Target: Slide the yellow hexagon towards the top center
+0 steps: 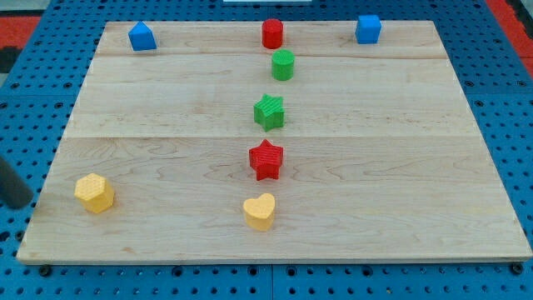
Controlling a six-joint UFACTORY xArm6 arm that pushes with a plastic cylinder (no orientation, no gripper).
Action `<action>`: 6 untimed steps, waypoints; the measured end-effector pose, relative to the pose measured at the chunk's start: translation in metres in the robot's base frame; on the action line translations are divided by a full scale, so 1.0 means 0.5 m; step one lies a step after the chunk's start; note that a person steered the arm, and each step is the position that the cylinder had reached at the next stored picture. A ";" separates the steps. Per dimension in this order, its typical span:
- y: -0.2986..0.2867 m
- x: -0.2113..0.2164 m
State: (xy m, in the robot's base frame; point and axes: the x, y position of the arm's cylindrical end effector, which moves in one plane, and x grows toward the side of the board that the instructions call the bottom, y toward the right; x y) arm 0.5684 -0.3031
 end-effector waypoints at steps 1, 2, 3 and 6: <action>0.113 0.015; 0.171 -0.122; 0.265 -0.217; 0.399 -0.189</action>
